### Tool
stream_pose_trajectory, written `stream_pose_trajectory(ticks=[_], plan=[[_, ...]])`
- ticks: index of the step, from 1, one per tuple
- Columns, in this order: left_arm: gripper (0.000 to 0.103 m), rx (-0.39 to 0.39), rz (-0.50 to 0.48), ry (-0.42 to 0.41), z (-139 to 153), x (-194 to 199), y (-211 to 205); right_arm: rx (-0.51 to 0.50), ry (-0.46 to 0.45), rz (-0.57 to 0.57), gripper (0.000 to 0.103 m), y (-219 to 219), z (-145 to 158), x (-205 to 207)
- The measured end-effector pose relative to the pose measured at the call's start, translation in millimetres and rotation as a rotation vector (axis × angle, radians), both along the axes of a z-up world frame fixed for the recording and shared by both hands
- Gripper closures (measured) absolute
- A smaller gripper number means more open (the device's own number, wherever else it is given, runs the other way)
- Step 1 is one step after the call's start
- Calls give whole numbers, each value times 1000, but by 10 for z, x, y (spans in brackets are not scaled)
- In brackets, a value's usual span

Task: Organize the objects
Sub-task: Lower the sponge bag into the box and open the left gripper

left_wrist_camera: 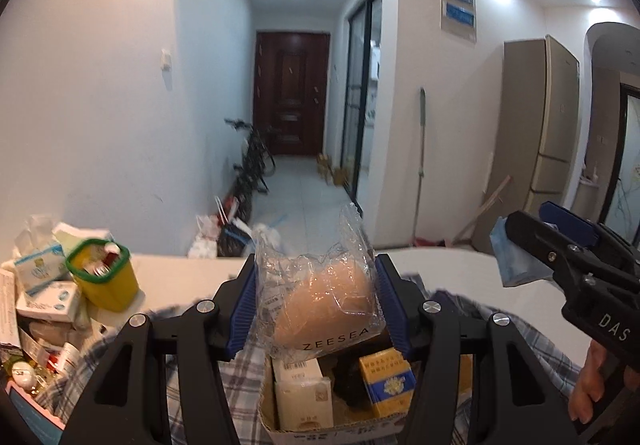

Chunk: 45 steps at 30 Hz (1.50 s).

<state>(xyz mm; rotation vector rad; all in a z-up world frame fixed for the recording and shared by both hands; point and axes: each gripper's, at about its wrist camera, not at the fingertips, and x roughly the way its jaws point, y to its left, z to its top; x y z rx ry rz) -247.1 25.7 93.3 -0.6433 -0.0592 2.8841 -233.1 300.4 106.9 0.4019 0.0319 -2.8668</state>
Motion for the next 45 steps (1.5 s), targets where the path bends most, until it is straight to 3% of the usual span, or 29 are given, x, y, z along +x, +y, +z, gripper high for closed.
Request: stream_pose_trajectory(ticks=[4, 8, 12, 18, 24, 31, 35, 36, 38, 42, 45], plan=[[46, 64, -44, -151, -187, -210, -4, 9, -91, 29, 38, -17, -153, -144], [46, -18, -27, -168, -286, -279, 73, 12, -140, 8, 38, 17, -256, -260], [46, 25, -75, -266, -449, -404, 67, 2, -171, 7, 38, 61, -309, -322], [46, -22, -48, -240, -667, -524, 73, 24, -187, -3, 38, 71, -339, -397], [46, 23, -92, -376, -1024, -768, 37, 29, -208, -13, 38, 77, -381, -473], [44, -60, -79, -405, -1132, -788, 119, 25, -215, -16, 38, 86, -397, -487], [39, -67, -78, -404, -1108, -777, 123, 26, -218, -10, 38, 79, -408, -507], [32, -67, -76, -406, -1092, -775, 117, 23, -219, -10, 38, 84, -407, -514], [30, -70, -73, -382, -1013, -740, 113, 16, -218, -11, 38, 82, -402, -514], [18, -62, -28, -272, -762, -603, 51, -3, -194, -7, 38, 90, -359, -471], [18, -29, 44, -161, -539, -472, -69, -8, -179, -3, 38, 94, -333, -427]])
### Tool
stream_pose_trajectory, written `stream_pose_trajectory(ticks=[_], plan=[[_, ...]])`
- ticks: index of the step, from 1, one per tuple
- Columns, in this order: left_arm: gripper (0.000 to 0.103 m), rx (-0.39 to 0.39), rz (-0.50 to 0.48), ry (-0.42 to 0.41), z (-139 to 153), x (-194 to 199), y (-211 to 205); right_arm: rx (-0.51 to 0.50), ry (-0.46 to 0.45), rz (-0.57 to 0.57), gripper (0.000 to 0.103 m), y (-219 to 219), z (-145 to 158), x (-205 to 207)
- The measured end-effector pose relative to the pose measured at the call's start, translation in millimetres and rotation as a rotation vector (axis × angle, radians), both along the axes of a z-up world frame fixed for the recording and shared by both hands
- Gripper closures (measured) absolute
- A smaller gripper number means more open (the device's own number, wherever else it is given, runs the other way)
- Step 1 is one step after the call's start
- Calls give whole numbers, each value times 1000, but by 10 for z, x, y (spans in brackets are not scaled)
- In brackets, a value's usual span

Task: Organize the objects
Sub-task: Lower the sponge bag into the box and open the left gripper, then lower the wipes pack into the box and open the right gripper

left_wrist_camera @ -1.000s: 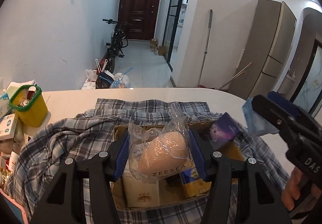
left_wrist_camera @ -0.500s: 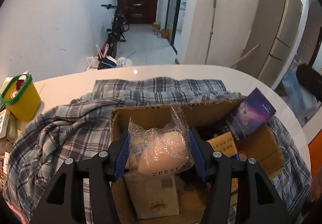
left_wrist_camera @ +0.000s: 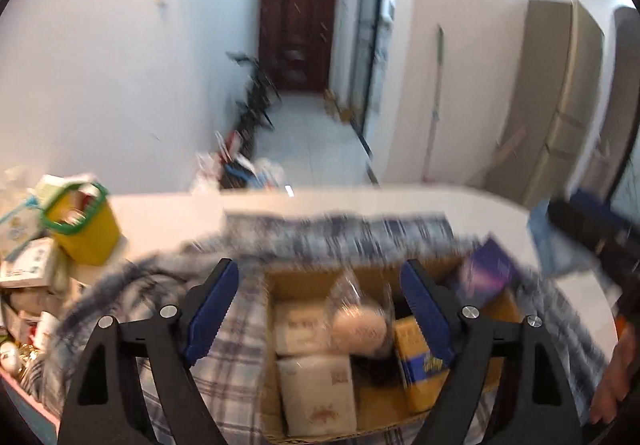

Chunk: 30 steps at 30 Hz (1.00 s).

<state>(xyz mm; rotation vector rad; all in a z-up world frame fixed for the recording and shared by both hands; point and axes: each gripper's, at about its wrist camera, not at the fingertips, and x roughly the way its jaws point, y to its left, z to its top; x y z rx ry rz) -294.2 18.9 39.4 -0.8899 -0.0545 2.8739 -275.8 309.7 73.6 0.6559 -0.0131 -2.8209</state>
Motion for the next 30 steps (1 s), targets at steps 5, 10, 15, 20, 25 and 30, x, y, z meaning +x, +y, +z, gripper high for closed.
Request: stream_pose_trajectory(ticks=[5, 10, 15, 20, 25, 30], plan=[[8, 7, 66, 145, 262, 171, -140, 25, -11, 18, 38, -106, -48, -9], [0, 20, 76, 186, 336, 226, -183, 45, -90, 67, 38, -320, -267, -79], [0, -6, 59, 154, 299, 239, -141, 77, -176, 105, 38, -496, -533, -143], [0, -24, 60, 126, 247, 201, -109, 88, -218, 111, 38, -535, -676, -173], [0, -30, 54, 94, 201, 158, -63, 93, -231, 111, 38, -507, -709, -170], [0, -41, 61, 96, 175, 144, 12, 72, -237, 101, 37, -455, -710, -163]])
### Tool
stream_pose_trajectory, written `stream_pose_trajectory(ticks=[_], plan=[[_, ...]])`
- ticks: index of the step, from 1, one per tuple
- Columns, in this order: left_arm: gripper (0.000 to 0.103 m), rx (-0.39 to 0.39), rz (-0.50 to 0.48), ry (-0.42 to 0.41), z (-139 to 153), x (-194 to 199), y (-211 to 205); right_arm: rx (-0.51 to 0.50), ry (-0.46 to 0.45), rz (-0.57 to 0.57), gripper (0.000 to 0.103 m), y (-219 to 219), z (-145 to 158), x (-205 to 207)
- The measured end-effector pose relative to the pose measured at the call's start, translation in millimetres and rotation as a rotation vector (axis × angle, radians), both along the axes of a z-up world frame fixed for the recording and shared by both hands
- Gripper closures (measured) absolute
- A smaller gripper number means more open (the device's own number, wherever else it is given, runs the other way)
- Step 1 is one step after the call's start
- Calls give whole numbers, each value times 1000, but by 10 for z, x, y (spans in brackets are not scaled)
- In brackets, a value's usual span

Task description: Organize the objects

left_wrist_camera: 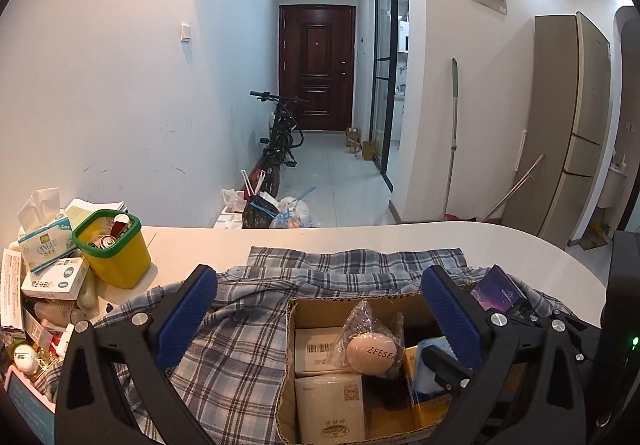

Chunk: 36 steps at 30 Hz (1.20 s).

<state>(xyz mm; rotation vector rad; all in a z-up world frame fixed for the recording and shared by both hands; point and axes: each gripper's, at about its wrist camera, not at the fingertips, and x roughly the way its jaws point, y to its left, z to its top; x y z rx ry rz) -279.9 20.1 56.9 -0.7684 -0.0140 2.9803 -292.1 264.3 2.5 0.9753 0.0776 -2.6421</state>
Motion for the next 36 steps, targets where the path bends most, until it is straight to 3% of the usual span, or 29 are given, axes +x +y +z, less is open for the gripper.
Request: stream_pose_trajectory(ticks=[4, 6, 11, 18, 23, 31, 36], plan=[[0, 13, 7, 4, 17, 6, -34, -4, 17, -25, 34, 48, 47, -6], [0, 25, 12, 11, 43, 21, -58, -10, 36, -41, 25, 78, 86, -15], [0, 40, 24, 46, 95, 75, -107, -44, 108, -93, 15, 203, 254, 23], [0, 67, 41, 190, 242, 298, -183, -176, 306, -185, 0, 492, 552, 165], [0, 36, 49, 281, 368, 477, -139, -220, 450, -236, 0, 637, 769, 337], [0, 59, 22, 400, 644, 851, -141, -150, 603, -216, 0, 533, 1112, 654], [0, -43, -25, 534, 786, 1166, 17, -2, 735, -242, 0, 340, 1205, 881]])
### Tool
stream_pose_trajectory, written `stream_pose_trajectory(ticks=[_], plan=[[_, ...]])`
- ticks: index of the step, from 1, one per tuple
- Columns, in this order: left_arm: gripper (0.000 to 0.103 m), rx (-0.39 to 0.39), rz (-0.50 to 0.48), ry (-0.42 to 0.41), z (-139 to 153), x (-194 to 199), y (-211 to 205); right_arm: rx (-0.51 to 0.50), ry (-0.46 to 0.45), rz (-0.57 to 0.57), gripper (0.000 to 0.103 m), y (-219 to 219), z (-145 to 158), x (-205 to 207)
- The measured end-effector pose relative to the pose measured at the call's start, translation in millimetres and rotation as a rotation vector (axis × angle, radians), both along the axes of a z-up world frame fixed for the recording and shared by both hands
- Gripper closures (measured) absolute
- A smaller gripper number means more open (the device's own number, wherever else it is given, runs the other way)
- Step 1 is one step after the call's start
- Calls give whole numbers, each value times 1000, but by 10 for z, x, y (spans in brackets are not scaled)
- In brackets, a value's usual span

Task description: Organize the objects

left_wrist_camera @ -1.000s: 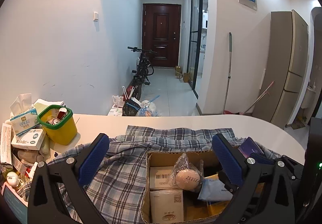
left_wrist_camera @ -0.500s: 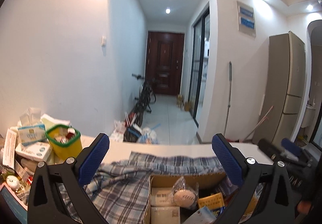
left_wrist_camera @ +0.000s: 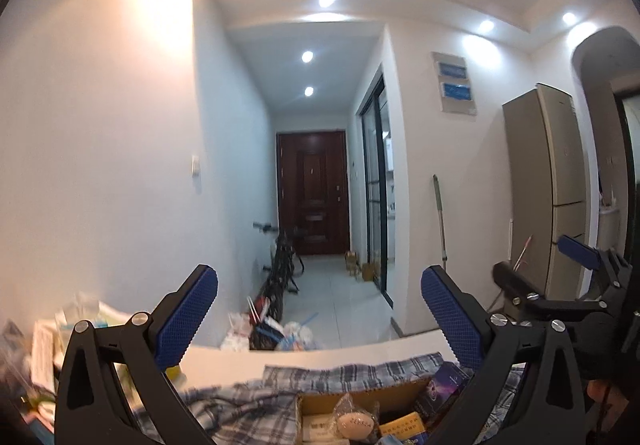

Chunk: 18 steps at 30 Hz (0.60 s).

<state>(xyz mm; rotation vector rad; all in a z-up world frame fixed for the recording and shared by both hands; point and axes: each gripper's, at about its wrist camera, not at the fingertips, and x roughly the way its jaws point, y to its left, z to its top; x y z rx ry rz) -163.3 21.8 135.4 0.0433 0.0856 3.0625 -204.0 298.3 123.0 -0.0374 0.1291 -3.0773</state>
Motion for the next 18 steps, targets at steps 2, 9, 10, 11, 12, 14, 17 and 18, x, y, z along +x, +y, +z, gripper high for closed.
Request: stream_pose_trajectory(ticks=[2, 9, 10, 11, 12, 14, 17, 18], plan=[[0, -29, 25, 65, 50, 151, 50, 24, 35, -23, 0, -58, 33, 64], [0, 36, 9, 35, 200, 271, -47, -16, 133, -125, 0, -61, 178, 241], [0, 48, 7, 37, 222, 287, -78, -19, 136, -123, 0, -65, 195, 235], [0, 54, 7, 39, 228, 308, -93, -26, 143, -119, 0, -63, 215, 252], [0, 60, 8, 46, 246, 332, -118, -31, 150, -111, 0, -54, 234, 273], [0, 57, 19, 66, 271, 393, -138, -38, 162, -80, 0, -53, 246, 308], [0, 44, 67, 118, 273, 501, -123, -50, 177, -42, 0, -24, 257, 388], [0, 51, 94, 135, 269, 527, -120, -50, 183, -55, 0, -33, 262, 401]])
